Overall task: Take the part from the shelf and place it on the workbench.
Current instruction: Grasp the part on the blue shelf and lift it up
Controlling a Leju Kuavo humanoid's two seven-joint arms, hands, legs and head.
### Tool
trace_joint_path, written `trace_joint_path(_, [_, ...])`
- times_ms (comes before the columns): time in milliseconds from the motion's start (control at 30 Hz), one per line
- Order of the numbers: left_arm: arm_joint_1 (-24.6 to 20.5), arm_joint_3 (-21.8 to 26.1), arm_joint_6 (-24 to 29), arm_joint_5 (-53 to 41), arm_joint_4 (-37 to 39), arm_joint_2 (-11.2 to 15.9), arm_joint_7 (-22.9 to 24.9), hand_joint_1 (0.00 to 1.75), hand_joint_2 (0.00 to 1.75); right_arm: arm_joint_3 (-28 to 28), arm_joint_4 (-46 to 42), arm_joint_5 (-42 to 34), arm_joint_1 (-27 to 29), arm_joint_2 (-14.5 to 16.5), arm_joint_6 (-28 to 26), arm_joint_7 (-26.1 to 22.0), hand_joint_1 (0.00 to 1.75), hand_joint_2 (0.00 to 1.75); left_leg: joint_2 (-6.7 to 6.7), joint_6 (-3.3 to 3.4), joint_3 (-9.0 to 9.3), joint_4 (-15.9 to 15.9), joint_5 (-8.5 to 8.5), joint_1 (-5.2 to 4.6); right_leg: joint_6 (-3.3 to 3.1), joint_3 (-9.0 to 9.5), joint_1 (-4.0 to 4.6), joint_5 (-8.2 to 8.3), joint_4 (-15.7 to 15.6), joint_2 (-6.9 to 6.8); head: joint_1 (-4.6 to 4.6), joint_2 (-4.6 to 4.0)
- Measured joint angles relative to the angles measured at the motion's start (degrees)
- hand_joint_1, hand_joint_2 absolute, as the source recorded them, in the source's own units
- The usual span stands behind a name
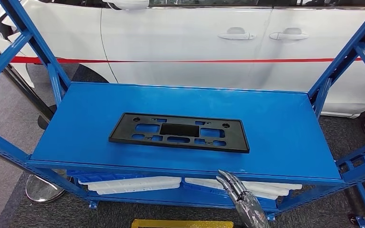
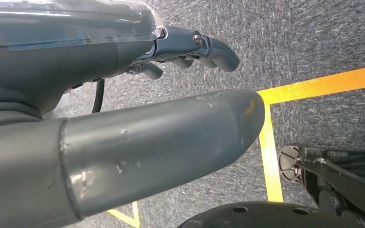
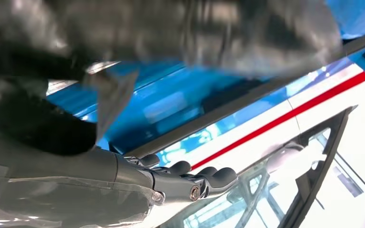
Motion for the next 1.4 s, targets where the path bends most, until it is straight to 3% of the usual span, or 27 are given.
trace_joint_path(533, [-0.03,-1.01,-0.32,-0.18,0.10,0.02,-0.07,0.00,0.00,-0.34,2.47,0.00,-2.23,1.37,1.75,0.01,0.00,1.75,-0.01,0.00,-0.01,0.00,0.00,0.00,0.00,-0.01,0.00,0.00,0.00,0.00,0.00,0.00])
trace_joint_path(667, [-0.03,-1.22,-0.32,-0.39,0.12,0.04,-0.07,0.00,0.00,-0.42,2.85,0.30,-2.64,1.71,3.04,0.09,0.00,0.00,0.00,0.00,-0.01,0.00,0.00,0.00,0.00,0.00,0.00,0.00,0.01,0.00,0.00,0.00])
trace_joint_path(800, [-0.08,-1.89,-0.45,-0.97,0.13,0.09,0.13,0.00,0.00,-0.63,4.64,1.53,-5.44,3.01,6.64,0.73,0.00,1.75,0.02,-0.02,0.01,0.00,0.02,0.00,0.00,0.01,0.00,0.01,0.03,0.02,0.00,0.00])
trace_joint_path(1000, [-0.20,-3.14,-0.72,-1.58,0.13,0.15,0.38,0.00,0.00,-0.42,8.62,3.17,-12.26,6.24,10.55,2.52,0.00,1.75,0.01,-0.06,0.04,0.00,0.06,0.00,-0.04,0.01,0.00,0.04,0.09,0.01,0.00,0.00])
trace_joint_path(1133, [-0.31,-3.76,-0.86,-1.68,0.15,0.15,1.15,0.00,0.00,-0.03,10.59,4.16,-16.65,8.65,11.11,3.35,0.00,0.00,0.02,-0.07,0.07,0.01,0.07,0.00,-0.04,-0.02,0.00,0.04,0.13,0.03,0.00,0.00])
trace_joint_path(1400, [-1.01,-4.75,-0.89,-1.51,0.15,0.17,0.45,0.00,0.00,2.07,11.58,4.84,-23.79,12.66,14.54,5.70,0.00,0.00,0.00,-0.10,0.09,0.02,0.09,0.00,-0.05,-0.07,0.00,0.04,0.19,0.01,0.00,0.00])
